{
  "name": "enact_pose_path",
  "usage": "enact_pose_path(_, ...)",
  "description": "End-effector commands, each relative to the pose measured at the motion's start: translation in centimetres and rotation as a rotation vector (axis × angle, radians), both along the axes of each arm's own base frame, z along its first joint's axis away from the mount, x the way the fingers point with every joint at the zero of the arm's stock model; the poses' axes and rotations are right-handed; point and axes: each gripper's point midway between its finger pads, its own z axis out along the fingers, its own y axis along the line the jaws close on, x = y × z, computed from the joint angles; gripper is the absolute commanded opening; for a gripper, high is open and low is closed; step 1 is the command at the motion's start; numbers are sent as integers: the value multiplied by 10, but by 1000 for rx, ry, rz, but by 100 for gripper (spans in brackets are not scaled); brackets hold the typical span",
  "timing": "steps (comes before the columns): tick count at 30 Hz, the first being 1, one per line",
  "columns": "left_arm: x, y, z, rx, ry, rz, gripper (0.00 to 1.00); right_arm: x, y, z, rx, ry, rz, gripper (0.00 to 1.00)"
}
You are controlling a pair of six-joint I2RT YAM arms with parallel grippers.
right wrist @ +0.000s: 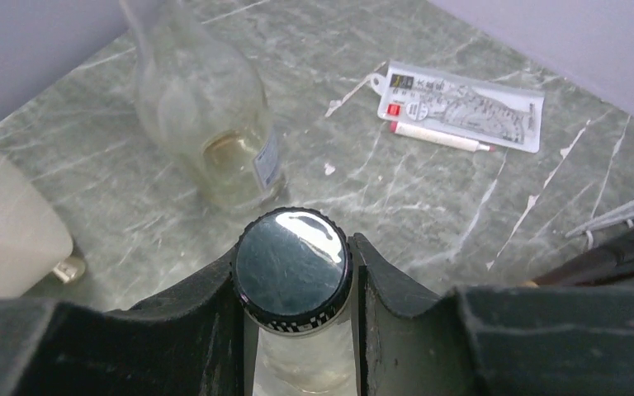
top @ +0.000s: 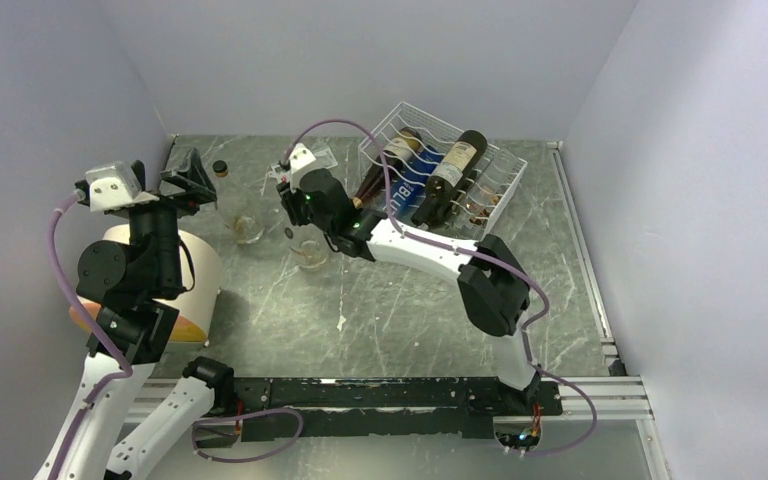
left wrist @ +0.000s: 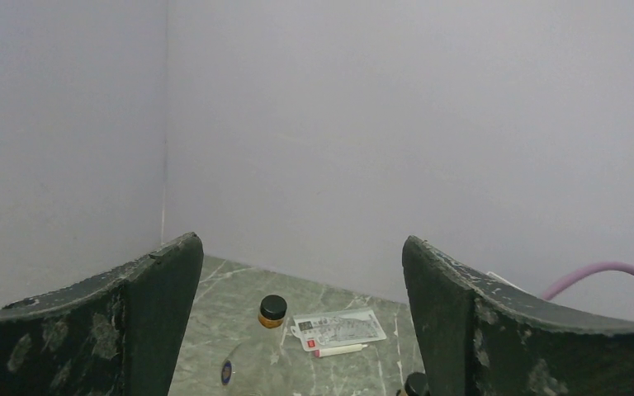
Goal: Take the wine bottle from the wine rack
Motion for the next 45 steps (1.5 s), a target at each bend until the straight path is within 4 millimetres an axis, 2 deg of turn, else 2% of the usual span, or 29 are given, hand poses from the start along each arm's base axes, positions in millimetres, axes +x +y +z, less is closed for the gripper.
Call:
enact_pose_path(1,-1,0,6,-16,-34,-10,93,26,19,86,189,-180,-27,0)
enact_pose_path(8,-4,3,7,-16,-39,-2,92,64,35,89,234,-175,-31,0)
enact_pose_path(12,-2,2,7,-13,-35,-4,92,75,48,92,249,-199,-18,0)
enact_pose_path(16,-1,1,6,-8,-32,-5,92,86,58,86,246,-207,-29,0)
enact_pose_path(23,2,-1,3,-2,-22,-15,93,100,62,72,256,-204,-38,2)
enact_pose_path(27,6,-1,0,-1,-9,-7,92,98,62,67,258,-194,-25,20)
enact_pose_path(31,9,-3,-1,2,-6,-18,92,96,59,71,255,-195,-27,40)
enact_pose_path(36,12,-2,-3,3,5,-10,92,93,55,86,248,-199,-32,86)
enact_pose_path(38,13,-3,-4,8,9,-16,92,90,50,97,250,-196,-35,97)
enact_pose_path(41,14,-2,-5,10,12,-7,93,82,39,115,251,-189,-37,100)
enact_pose_path(45,15,-1,-6,10,15,-2,93,60,12,139,250,-169,-37,100)
